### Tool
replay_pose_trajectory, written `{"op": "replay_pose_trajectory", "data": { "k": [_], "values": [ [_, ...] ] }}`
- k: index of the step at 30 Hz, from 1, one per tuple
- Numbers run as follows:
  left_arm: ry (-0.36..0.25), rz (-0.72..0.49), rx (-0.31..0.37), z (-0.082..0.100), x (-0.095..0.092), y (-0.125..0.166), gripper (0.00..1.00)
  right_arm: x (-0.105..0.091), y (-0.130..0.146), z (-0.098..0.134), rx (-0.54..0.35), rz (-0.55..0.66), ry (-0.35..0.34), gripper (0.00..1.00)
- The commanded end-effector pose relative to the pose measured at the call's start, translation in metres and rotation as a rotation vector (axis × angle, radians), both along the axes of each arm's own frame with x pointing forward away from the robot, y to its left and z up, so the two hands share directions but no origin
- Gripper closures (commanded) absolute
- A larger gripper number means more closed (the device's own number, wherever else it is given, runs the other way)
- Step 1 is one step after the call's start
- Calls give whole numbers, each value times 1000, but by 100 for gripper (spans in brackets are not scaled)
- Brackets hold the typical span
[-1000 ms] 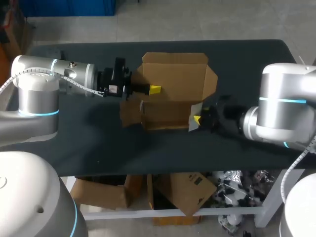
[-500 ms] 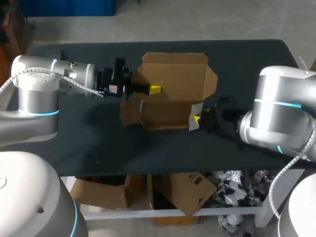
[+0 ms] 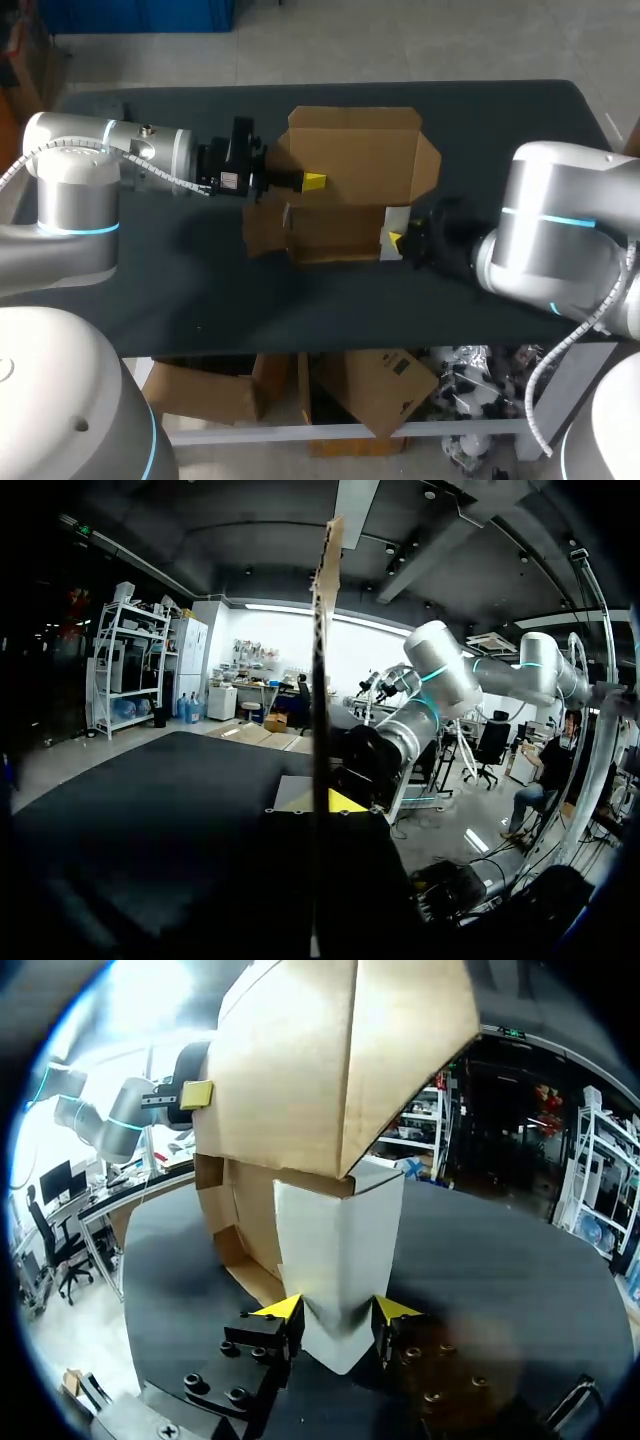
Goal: Assemble the packaging by folding the flat box into shape, placing the metal phone stand inside, and closing the box properly
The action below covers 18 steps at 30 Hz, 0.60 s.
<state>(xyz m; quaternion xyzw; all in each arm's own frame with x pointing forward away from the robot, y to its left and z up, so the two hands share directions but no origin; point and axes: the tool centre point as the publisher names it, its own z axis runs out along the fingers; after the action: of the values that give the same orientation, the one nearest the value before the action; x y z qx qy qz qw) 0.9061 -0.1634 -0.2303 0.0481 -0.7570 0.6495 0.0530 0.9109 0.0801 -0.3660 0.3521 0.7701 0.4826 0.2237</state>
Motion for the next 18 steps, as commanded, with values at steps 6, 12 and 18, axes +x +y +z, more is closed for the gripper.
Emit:
{"op": "replay_pose_trajectory", "data": {
  "k": [6,12,18],
  "values": [
    [0,-1,-1,-3,0,0,100,-1,2,-6,0,-113,-37,55],
    [0,-1,-1,-3,0,0,100,-1,0,-5,13,-167,-43,55],
    [0,-1,-1,-3,0,0,100,0,1,-6,27,-193,-45,55]
  ]
}}
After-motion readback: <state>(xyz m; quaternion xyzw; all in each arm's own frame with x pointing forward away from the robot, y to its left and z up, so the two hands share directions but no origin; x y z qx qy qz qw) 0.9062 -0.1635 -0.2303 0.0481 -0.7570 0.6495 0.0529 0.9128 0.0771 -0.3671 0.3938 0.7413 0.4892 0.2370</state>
